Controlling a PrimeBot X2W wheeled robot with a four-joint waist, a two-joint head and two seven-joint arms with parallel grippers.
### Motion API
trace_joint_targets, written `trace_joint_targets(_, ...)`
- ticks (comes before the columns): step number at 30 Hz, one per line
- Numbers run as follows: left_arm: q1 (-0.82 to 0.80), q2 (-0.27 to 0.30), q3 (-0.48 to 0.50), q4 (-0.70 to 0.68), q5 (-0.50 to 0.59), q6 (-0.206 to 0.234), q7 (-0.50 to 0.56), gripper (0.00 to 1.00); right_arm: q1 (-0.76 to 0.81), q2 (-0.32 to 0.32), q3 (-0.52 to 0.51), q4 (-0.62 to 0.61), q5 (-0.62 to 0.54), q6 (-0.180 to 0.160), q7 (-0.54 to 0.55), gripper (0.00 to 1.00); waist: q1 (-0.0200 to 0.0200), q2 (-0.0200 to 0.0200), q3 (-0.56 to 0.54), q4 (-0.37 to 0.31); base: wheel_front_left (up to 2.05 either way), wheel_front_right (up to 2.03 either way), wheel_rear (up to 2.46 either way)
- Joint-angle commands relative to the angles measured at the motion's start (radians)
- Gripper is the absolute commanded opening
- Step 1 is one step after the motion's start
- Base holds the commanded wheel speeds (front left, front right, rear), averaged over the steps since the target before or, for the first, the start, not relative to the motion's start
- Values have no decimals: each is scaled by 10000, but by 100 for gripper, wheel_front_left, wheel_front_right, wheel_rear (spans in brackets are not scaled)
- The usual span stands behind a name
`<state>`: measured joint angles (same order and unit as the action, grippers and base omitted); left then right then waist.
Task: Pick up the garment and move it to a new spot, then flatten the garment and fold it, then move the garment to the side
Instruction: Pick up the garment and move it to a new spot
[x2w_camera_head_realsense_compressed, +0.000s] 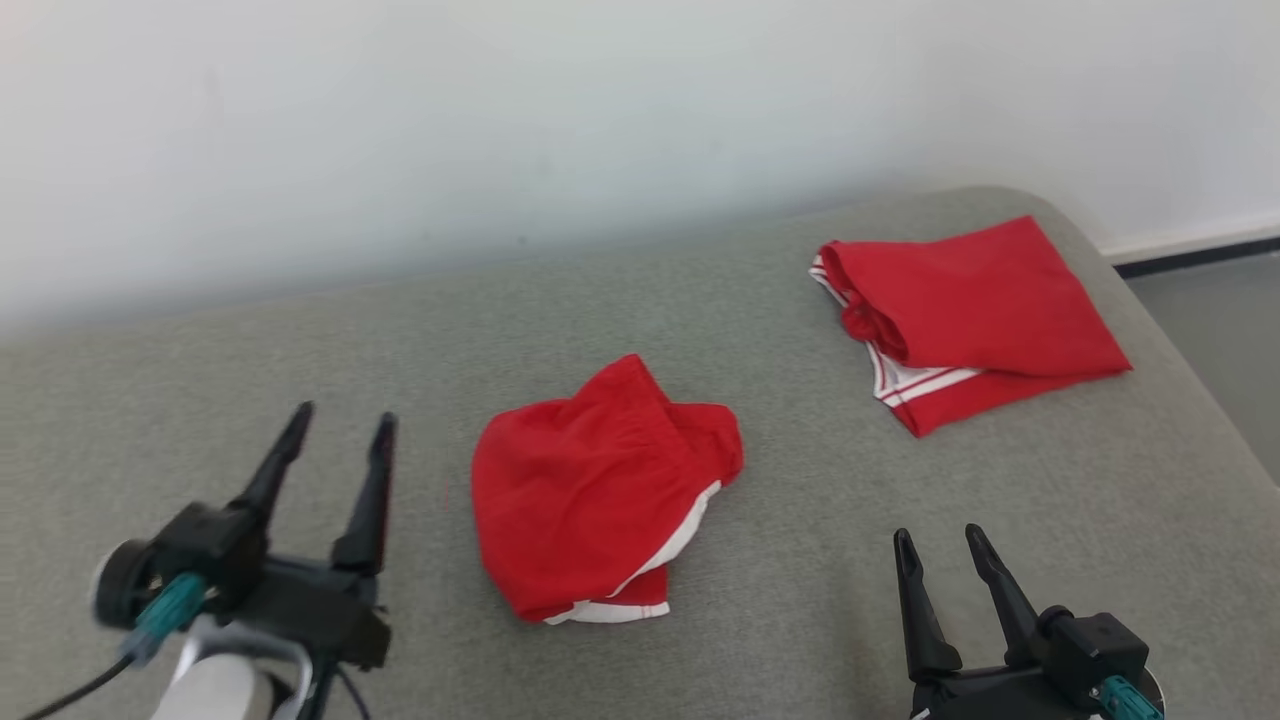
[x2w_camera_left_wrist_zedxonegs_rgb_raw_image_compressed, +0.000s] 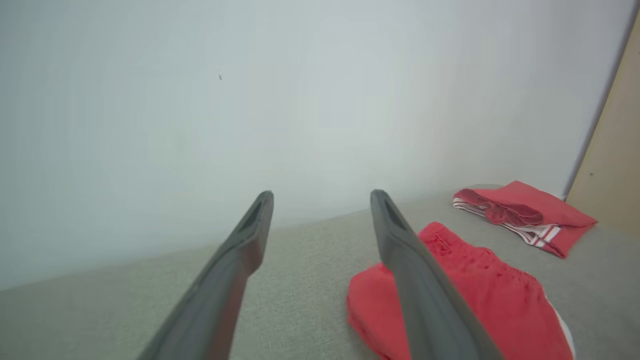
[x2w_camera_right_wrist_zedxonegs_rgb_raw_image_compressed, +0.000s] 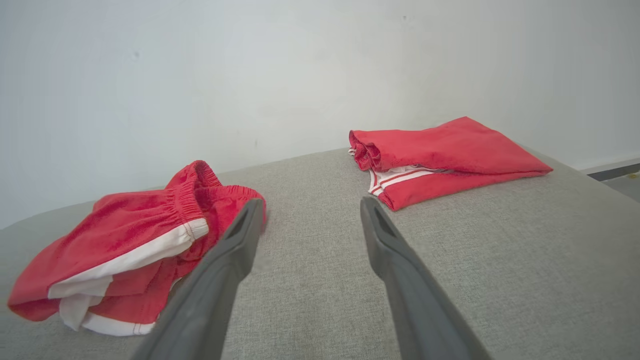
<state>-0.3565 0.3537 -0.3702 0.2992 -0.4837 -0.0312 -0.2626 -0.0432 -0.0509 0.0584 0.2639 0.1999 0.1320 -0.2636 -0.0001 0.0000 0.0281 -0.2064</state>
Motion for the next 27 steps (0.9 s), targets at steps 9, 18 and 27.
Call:
trace_joint_targets(9, 2462, -449, 2446, -1308, 1253, -57, -28, 100, 191, 13, -65, -187, -137, -21, -9, 100, 1, 0, -336, 822, 0, 0, 0)
trace_joint_targets(18, 4157, -1744, 4549, -1901, 2386, -595, -28, 100, 334, 12, -182, -263, -154, -21, -9, 100, 1, 0, -449, 1063, 0, 0, 0)
trace_joint_targets(27, 4469, -2455, 5047, -1724, 2944, -980, -28, 100, 443, 12, -121, -223, -108, -21, -9, 100, 1, 0, -515, 1261, 0, 0, 0)
